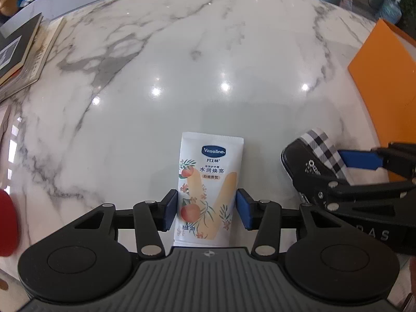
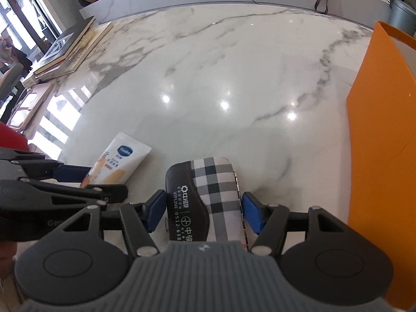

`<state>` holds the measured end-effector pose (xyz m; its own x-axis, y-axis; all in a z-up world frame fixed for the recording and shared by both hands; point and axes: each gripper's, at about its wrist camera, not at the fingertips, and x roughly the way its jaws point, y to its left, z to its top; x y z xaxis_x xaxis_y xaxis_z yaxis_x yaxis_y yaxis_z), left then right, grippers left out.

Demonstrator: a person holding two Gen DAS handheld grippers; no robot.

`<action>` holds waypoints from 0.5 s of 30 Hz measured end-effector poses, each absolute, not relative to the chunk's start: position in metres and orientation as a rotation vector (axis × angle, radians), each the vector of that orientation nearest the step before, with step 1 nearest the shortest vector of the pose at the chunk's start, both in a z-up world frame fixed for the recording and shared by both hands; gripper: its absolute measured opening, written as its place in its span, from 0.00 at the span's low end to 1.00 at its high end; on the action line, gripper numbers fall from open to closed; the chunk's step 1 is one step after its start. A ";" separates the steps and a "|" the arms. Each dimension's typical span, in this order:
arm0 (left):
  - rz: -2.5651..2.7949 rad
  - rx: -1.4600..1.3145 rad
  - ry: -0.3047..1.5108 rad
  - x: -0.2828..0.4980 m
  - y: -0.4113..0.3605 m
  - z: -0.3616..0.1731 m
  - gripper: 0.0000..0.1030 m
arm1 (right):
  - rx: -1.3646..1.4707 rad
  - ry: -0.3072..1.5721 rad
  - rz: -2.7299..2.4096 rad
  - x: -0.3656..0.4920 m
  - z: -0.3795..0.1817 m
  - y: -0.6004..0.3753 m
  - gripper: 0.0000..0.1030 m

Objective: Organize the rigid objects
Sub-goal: 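Grasp the plaid case with the right tool while the left tool grasps the Vaseline tube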

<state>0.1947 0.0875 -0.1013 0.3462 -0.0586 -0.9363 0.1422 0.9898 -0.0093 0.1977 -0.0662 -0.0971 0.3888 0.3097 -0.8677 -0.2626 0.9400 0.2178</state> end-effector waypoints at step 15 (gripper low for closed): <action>-0.107 -0.027 1.100 0.164 0.079 -0.064 0.52 | 0.053 0.972 0.396 0.160 -0.057 -0.091 0.00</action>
